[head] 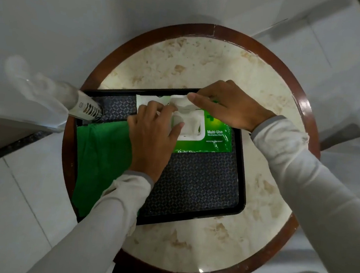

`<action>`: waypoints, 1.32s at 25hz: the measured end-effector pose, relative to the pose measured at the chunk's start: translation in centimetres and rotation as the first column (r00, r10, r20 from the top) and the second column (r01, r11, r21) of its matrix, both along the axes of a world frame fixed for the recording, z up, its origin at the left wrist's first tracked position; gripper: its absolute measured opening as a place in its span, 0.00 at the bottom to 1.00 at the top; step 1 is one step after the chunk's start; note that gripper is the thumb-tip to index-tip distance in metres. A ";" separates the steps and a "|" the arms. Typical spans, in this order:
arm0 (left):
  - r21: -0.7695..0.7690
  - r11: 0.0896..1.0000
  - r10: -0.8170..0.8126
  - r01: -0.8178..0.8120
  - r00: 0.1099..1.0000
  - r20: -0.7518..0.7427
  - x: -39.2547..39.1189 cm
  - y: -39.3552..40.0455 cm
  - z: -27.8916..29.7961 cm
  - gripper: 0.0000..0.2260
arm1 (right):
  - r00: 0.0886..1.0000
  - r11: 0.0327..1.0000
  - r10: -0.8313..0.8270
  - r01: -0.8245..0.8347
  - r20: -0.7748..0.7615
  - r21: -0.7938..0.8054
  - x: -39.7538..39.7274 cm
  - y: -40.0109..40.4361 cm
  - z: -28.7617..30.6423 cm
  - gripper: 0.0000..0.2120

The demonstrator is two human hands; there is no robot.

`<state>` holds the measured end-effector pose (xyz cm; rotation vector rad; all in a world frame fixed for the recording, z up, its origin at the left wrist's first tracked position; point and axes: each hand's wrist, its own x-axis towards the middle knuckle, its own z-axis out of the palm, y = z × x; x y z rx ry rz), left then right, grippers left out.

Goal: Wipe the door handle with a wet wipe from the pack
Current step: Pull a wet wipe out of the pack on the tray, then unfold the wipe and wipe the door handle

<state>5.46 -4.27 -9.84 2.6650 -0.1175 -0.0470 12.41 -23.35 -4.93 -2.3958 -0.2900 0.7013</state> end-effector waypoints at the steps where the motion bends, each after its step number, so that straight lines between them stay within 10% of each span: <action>1: -0.008 1.000 0.005 -0.005 1.000 -0.025 0.1 -0.5 0.1 0.14 | 1.000 1.000 -0.008 0.008 -0.005 0.007 0.1 0.0 0.1 0.27; 9: -0.600 0.796 0.046 -0.082 0.996 -0.074 -3.7 5.6 3.5 0.04 | 0.994 0.999 -0.026 0.022 0.104 0.044 -3.0 0.5 -0.4 0.14; 17: -0.847 0.373 0.133 -0.379 0.925 -0.355 -2.9 5.8 5.2 0.12 | 0.957 0.971 0.127 -0.066 0.259 -0.231 -6.6 2.6 -2.7 0.13; 19: -0.866 0.361 0.096 -0.346 0.938 -0.334 -2.5 5.9 8.7 0.11 | 0.987 0.997 -0.042 0.051 0.155 -0.057 -6.2 3.4 0.2 0.11; 23: -0.893 0.346 0.079 -0.289 0.957 -0.280 -1.1 8.6 20.9 0.05 | 0.812 0.538 -0.445 0.579 -0.377 0.612 -5.9 8.9 13.4 0.17; 33: -0.932 0.059 0.324 -0.358 0.890 -0.322 -3.7 25.3 43.8 0.15 | 0.886 0.194 -0.299 0.421 -0.355 0.886 -5.9 28.3 37.2 0.09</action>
